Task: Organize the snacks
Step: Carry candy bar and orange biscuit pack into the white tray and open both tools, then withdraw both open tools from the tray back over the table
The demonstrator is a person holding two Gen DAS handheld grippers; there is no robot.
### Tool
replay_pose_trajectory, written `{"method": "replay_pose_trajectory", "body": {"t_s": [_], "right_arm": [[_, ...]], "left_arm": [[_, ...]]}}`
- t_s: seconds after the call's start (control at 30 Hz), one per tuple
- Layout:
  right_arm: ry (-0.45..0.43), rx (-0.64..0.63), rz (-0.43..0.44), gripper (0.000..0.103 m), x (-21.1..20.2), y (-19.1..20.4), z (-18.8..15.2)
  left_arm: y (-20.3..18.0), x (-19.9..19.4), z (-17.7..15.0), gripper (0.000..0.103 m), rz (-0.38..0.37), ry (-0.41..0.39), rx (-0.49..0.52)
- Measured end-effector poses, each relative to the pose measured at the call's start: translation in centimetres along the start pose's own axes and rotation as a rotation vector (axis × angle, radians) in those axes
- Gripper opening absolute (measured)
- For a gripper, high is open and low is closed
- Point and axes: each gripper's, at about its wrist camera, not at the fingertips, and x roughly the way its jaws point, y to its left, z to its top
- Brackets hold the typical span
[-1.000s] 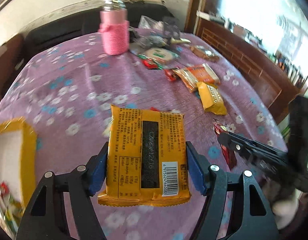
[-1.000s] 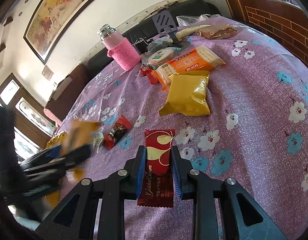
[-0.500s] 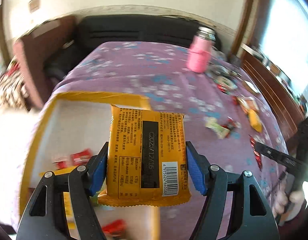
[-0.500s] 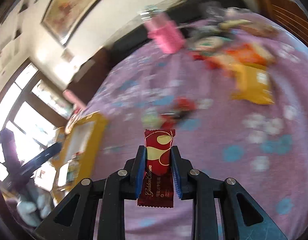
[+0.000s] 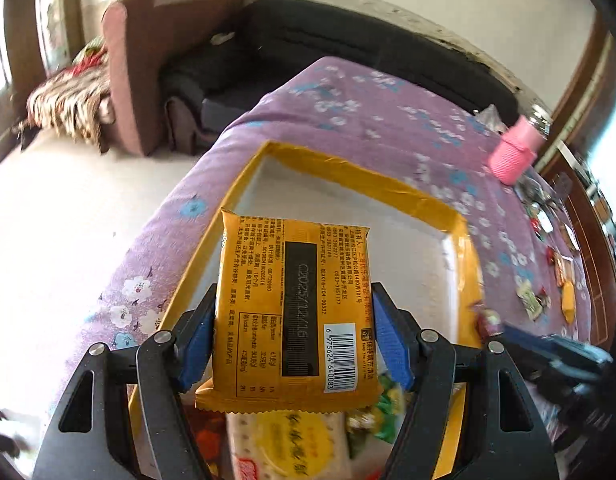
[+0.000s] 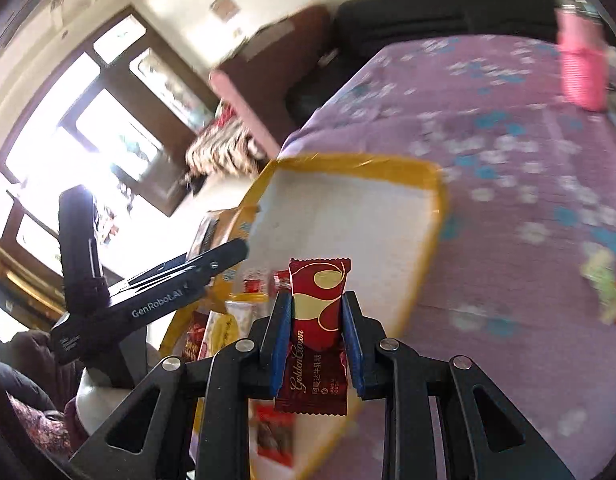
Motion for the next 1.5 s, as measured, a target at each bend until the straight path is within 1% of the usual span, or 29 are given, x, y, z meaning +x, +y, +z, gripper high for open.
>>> {"method": "replay_pose_trajectory", "body": {"t_s": [0.13,0.27,0.4,0.57,0.6,0.63,0.7,0.77,0.9,1.0,1.13,1.23,1.3,1.4,1.5], "right_arm": [[0.05,-0.022,-0.052,0.025,4.4,1.5,1.5],[0.084,-0.014,-0.098,0.025,7.3,1.4,2.4],[0.102,-0.007,-0.113,0.025,8.4,1.0,2.2],[0.095,-0.017,-0.136,0.029,8.8,1.1,2.3],[0.085,-0.012,-0.137,0.031,8.7,1.0,2.2],[0.079,-0.009,-0.136,0.034,8.5,1.0,2.1],[0.058,-0.009,-0.134,0.035,7.9,1.0,2.0],[0.03,-0.022,-0.134,0.036,7.0,1.2,2.0],[-0.044,-0.054,-0.137,0.045,3.6,1.5,1.2],[-0.079,-0.055,-0.131,0.045,1.4,1.3,0.1],[-0.109,-0.042,-0.127,0.047,-1.1,0.5,-2.5],[-0.123,-0.029,-0.128,0.051,-2.1,-0.1,-4.5],[-0.119,-0.014,-0.123,0.052,-2.6,-0.6,-5.6],[-0.119,0.009,-0.112,0.052,-3.6,-1.5,-7.4],[-0.148,0.028,-0.128,0.053,-5.3,-2.3,-9.2]], "left_arm": [[1.0,1.5,0.4,0.07,0.0,0.027,-0.024],[1.4,2.6,0.6,0.071,-0.008,0.048,-0.031],[1.5,3.0,0.5,0.071,-0.027,0.058,-0.033],[1.6,2.9,0.5,0.071,-0.042,0.048,-0.039],[1.6,2.9,0.5,0.071,-0.046,0.047,-0.042],[1.7,2.8,0.6,0.071,-0.049,0.046,-0.046],[1.9,2.4,0.6,0.071,-0.057,0.037,-0.058],[2.1,1.2,0.5,0.071,-0.068,0.013,-0.066],[2.5,-2.2,0.0,0.071,-0.082,-0.051,-0.067],[3.1,-5.5,-1.3,0.074,-0.098,-0.117,-0.084],[2.9,-8.1,-3.7,0.074,-0.122,-0.158,-0.119],[1.5,-8.9,-5.3,0.074,-0.138,-0.161,-0.117],[-0.4,-9.3,-6.4,0.074,-0.152,-0.154,-0.109],[-3.0,-9.8,-7.7,0.074,-0.131,-0.159,-0.082],[-6.1,-10.4,-9.1,0.074,-0.088,-0.181,-0.04]]}}
